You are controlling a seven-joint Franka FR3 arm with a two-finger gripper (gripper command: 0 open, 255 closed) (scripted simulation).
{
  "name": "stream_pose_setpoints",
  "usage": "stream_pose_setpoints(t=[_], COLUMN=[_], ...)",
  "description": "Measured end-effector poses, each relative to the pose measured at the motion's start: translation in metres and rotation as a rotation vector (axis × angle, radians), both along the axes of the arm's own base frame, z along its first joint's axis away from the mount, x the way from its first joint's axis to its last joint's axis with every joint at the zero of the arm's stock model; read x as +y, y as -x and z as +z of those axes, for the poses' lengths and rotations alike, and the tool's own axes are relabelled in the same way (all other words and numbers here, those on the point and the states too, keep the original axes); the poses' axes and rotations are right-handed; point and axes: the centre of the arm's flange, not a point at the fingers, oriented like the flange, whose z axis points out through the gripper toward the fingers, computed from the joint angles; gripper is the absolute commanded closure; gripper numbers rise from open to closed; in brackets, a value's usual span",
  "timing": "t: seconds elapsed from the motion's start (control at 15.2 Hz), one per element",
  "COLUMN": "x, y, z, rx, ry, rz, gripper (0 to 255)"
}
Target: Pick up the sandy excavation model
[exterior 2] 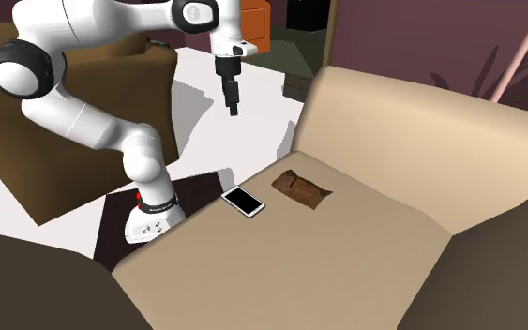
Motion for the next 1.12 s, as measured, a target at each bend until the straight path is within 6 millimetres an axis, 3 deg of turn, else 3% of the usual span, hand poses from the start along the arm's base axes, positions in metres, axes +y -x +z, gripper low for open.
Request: stream_pose_setpoints(t=[0.13,0.33,0.86,1.12], x=[-0.003,-0.024,-0.108,-0.156], y=[-0.006,-0.039,-0.122,-0.148], z=[-0.002,-0.011,-0.065,-0.103], rx=[0.003,0.022,0.08,0.11], ry=[-0.012,-0.077,-0.276,-0.376], rz=[-0.021,-0.136,-0.5,-0.683], gripper=[0,0,0,0])
